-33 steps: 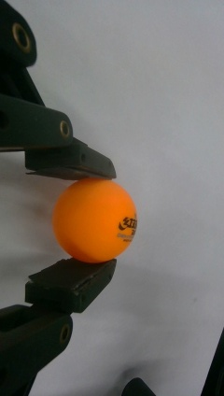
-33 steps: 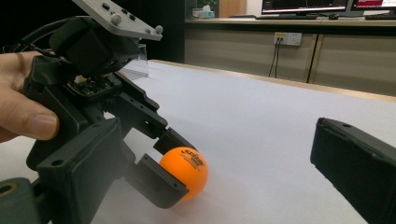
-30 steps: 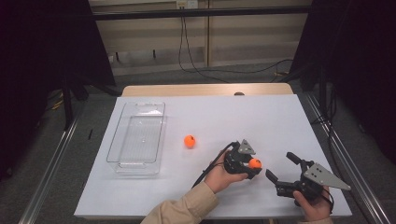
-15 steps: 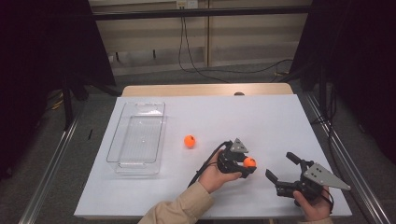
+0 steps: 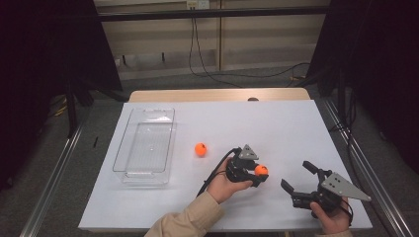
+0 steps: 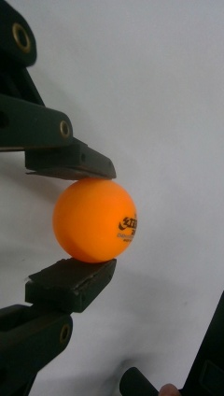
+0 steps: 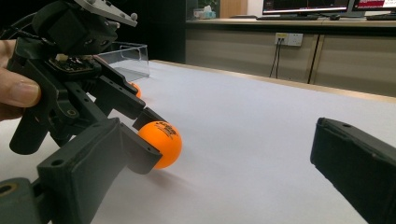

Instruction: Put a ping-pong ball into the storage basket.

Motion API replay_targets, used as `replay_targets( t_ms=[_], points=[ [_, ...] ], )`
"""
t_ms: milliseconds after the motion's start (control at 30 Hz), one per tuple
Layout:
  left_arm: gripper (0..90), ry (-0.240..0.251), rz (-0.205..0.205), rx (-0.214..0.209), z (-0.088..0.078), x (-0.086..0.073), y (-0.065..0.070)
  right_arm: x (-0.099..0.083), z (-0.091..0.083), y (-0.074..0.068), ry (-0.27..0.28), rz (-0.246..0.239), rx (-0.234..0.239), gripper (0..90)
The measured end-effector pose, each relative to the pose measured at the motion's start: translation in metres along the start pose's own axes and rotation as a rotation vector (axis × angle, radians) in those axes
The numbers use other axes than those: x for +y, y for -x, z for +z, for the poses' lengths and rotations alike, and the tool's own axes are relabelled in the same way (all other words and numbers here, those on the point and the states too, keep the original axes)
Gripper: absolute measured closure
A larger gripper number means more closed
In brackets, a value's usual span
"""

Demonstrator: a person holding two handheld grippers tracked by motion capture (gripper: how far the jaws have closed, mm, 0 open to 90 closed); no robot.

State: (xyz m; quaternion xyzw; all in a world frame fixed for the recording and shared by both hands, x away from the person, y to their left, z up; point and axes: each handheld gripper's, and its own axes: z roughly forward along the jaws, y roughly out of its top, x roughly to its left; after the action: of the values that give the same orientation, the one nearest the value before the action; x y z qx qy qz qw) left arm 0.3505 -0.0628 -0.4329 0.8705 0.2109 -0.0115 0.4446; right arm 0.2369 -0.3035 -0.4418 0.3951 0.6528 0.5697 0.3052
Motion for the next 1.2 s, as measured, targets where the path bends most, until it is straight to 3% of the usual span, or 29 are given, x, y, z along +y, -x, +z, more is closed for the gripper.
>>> replay_targets(
  t_ms=[1200],
  points=[
    [50.8, 0.038, -0.053, 0.025, -0.033, -0.006, -0.018, 0.0, 0.001, -0.002, 0.0, -0.005, 0.003, 2.3]
  ],
)
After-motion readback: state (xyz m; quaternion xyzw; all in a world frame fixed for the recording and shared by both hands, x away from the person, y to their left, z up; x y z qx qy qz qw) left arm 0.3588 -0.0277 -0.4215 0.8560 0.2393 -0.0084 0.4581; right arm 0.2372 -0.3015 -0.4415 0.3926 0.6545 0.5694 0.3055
